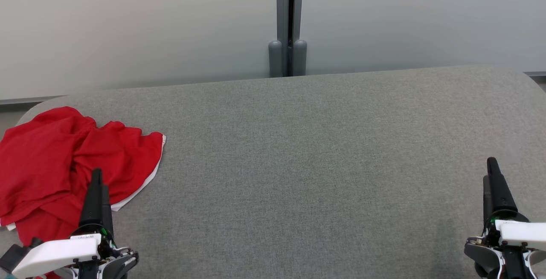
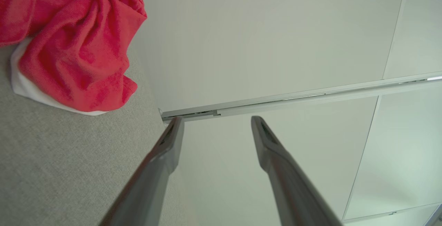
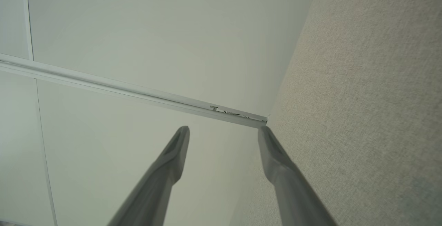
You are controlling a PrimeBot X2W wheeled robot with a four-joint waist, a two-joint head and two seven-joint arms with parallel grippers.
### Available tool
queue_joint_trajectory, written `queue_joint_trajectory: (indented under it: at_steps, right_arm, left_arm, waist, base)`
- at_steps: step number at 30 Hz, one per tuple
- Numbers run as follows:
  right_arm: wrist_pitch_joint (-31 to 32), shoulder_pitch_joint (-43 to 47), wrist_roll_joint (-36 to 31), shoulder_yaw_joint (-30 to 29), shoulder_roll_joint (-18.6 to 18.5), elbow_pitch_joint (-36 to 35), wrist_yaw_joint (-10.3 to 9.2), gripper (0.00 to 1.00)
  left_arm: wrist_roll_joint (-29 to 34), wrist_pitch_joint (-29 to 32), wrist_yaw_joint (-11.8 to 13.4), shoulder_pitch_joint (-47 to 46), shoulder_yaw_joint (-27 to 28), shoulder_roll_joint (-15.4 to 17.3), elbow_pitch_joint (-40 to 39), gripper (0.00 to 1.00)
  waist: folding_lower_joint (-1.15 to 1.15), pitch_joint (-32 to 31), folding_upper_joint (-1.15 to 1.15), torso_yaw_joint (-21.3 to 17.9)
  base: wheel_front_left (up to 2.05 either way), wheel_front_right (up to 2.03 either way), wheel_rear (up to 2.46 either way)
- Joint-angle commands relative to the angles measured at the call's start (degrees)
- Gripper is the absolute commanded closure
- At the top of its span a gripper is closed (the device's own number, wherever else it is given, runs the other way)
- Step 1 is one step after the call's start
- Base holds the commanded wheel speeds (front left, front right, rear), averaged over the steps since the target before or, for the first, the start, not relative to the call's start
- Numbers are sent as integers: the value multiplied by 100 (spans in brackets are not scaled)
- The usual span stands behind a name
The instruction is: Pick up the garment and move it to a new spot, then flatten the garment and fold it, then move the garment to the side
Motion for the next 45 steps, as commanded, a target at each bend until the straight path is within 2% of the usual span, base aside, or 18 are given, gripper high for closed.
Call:
queue_joint_trajectory:
  at_steps: [1, 8, 16, 20, 23, 29, 35, 39, 45]
  right_arm:
    - [-60, -183, -247, -20, -46, -169, 3, 0]
    - [-224, -286, -1424, -44, -101, -634, 3, 0]
    - [-399, -366, -2793, 9, -180, -936, 3, 0]
    - [-479, -397, -3468, 103, -238, -1127, 3, 0]
    - [-539, -358, -3882, 204, -289, -1229, 3, 0]
    - [-652, -336, -4546, 382, -366, -1317, 3, 0]
    - [-755, -357, -5163, 500, -419, -1295, 4, 0]
    - [-822, -357, -5545, 521, -410, -1250, 4, 0]
    - [-906, -339, -5927, 544, -368, -1184, 3, 0]
  left_arm:
    - [115, -47, -4, -202, 62, 57, -143, 0]
    - [729, -211, -5, -310, 241, 61, -509, 0]
    - [1512, -382, 20, -392, 239, 68, -970, 0]
    - [2111, -462, 86, -408, 98, 69, -1193, 0]
    - [2428, -521, 292, -425, -24, 72, -1367, 0]
    - [3381, -635, 553, -405, -411, 74, -1640, 0]
    - [4268, -738, 829, -339, -854, 77, -1603, 0]
    - [4588, -807, 1036, -305, -1055, 80, -1532, 0]
    - [5219, -888, 1119, -266, -1310, 81, -1378, 0]
  waist:
    - [0, 1, 0, 0]
    - [0, 16, 0, 7]
    - [0, 37, 0, 4]
    - [0, 50, 0, 6]
    - [0, 60, 0, 6]
    - [0, 94, 0, -2]
    - [0, 113, 0, 0]
    - [0, 117, 0, 12]
    - [0, 105, 0, 24]
  base:
    - [0, 0, 0]
    - [0, 0, 0]
    - [0, 0, 0]
    - [0, 0, 0]
    - [0, 0, 0]
    - [0, 0, 0]
    - [0, 0, 0]
    - [0, 0, 0]
    - [0, 0, 0]
